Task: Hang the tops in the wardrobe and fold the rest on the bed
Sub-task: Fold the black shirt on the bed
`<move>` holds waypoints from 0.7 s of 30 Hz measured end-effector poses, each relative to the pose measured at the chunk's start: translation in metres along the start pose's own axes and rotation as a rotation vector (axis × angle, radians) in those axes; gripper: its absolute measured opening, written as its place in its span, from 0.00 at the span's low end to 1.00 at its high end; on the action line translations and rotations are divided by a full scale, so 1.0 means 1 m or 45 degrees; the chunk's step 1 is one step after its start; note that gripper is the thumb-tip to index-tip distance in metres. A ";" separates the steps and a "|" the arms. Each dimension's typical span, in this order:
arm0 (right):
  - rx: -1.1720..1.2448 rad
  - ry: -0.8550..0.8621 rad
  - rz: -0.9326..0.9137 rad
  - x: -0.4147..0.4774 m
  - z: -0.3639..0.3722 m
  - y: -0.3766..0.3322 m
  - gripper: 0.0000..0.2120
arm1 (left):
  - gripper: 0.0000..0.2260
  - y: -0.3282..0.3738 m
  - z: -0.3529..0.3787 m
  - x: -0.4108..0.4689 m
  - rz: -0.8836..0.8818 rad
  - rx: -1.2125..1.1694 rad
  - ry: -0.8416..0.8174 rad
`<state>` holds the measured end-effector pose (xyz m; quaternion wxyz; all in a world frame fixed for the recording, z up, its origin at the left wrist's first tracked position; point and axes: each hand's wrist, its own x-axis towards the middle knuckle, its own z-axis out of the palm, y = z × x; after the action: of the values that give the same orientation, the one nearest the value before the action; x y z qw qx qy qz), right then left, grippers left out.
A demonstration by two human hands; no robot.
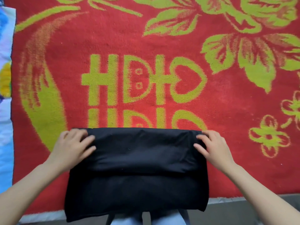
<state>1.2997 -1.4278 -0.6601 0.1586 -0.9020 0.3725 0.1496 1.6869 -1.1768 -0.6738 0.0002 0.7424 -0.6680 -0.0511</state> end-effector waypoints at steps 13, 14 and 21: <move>0.407 -0.258 0.297 0.068 -0.038 0.038 0.03 | 0.04 -0.066 -0.028 0.070 -0.515 -0.516 -0.631; 0.547 -0.146 0.346 0.075 -0.050 0.040 0.03 | 0.04 -0.072 -0.036 0.077 -0.561 -0.562 -0.507; 0.624 0.028 0.523 0.106 -0.073 0.036 0.06 | 0.08 -0.065 -0.048 0.105 -0.721 -0.369 -0.297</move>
<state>1.3567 -1.5471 -0.6412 0.3337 -0.7446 0.5734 0.0744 1.7656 -1.2777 -0.6382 0.0152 0.8798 -0.4167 -0.2283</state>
